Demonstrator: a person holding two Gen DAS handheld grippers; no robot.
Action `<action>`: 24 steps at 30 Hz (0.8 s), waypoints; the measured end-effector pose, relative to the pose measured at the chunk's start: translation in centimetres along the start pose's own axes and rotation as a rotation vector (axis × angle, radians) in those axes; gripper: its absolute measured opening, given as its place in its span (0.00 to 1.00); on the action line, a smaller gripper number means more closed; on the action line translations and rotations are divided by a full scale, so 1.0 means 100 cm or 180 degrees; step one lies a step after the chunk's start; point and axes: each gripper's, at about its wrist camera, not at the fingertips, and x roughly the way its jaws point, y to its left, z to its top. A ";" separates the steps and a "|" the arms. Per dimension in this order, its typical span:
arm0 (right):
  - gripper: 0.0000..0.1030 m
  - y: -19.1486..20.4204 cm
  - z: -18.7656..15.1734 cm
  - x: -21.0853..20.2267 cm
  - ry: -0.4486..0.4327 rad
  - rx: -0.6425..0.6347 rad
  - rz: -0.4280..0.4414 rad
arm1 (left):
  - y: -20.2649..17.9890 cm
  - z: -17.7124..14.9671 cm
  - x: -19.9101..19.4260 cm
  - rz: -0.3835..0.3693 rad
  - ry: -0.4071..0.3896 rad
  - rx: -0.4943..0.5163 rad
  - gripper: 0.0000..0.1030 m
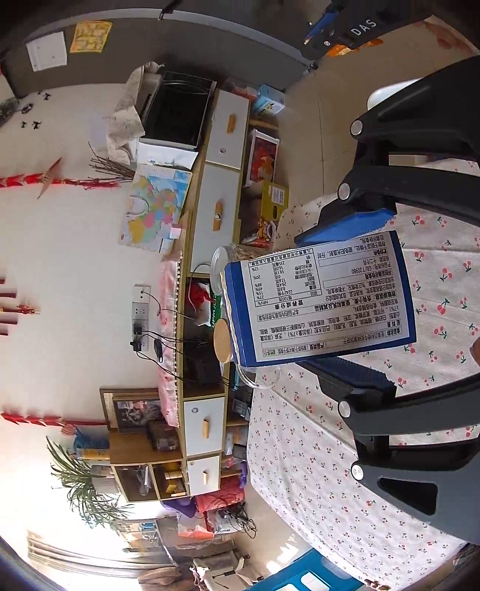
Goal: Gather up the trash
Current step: 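Drop the orange peel into the white bin with the right gripper while the left lifts the box, then carry the white-and-blue box over the bin and open the left gripper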
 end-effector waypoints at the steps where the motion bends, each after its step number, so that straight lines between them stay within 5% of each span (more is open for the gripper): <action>1: 0.20 -0.002 -0.001 -0.001 -0.0021 -0.0014 -0.0047 | -0.003 0.001 -0.002 -0.0024 -0.0016 0.0017 0.55; 19: 0.21 -0.076 -0.008 0.014 0.0079 0.0229 -0.0574 | -0.079 -0.008 -0.011 -0.0378 -0.0067 0.0391 0.55; 24: 0.39 -0.098 -0.007 0.009 0.0025 0.0368 -0.0717 | -0.108 -0.010 -0.014 -0.0504 -0.0076 0.0522 0.55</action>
